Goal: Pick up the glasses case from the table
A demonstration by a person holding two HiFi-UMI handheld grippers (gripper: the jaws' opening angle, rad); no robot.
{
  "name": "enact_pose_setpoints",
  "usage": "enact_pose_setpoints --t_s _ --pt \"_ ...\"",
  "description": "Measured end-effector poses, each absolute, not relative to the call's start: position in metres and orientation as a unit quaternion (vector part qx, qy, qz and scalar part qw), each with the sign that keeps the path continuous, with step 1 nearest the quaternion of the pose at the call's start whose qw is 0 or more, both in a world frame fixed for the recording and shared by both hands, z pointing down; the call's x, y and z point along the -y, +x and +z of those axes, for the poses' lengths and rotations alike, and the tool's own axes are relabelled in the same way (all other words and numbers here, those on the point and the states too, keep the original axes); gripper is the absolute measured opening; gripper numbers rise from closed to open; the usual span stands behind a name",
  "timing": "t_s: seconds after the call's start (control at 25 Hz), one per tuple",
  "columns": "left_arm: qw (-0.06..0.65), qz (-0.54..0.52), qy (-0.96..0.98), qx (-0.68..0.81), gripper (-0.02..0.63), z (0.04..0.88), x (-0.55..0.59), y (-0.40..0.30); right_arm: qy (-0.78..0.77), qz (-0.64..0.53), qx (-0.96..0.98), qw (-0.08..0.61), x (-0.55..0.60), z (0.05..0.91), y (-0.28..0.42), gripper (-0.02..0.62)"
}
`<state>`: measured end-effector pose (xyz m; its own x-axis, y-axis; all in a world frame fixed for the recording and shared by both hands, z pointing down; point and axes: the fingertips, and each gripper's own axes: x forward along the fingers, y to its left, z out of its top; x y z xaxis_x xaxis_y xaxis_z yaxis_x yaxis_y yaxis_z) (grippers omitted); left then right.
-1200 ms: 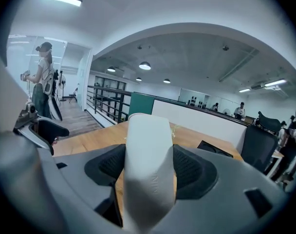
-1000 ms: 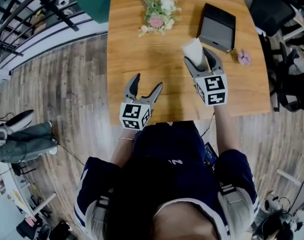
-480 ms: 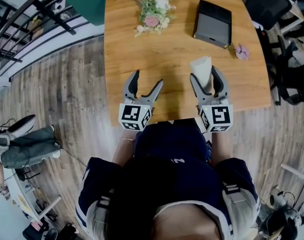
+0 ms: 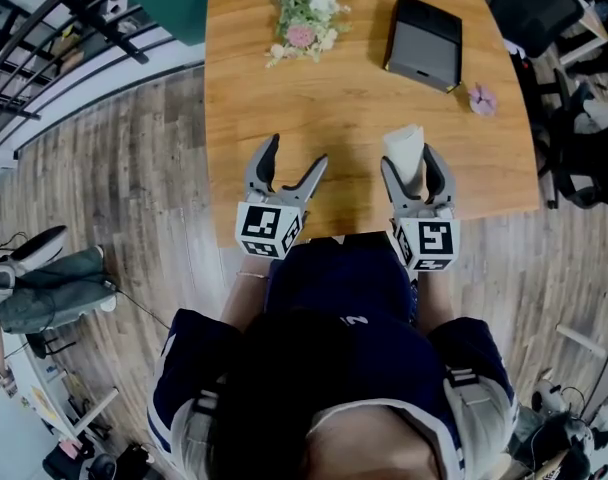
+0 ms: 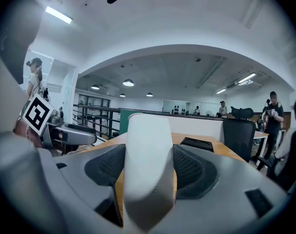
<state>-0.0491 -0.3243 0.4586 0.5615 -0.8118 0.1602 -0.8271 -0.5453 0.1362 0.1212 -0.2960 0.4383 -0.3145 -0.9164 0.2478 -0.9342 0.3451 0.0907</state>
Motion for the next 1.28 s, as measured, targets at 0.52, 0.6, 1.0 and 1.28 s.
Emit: enact_pose_setpoints --t_s 0.52,0.6,1.0,1.28 --pt "0.121 0.028 0.901 0.415 0.003 0.459 0.309 -0.025 0.556 0.037 0.818 0.147 0.299 0.448 0.116 0.316" --pt "0.114 0.035 0.9 0.42 0.003 0.46 0.309 -0.024 0.554 0.038 0.819 0.145 0.299 0.449 0.114 0.316" --pt "0.107 0.054 0.897 0.425 0.002 0.464 0.31 -0.026 0.553 0.037 0.82 0.141 0.304 0.447 0.115 0.313" --pt "0.12 0.045 0.894 0.43 0.002 0.464 0.311 -0.03 0.55 0.028 0.819 0.16 0.307 0.454 0.118 0.313"
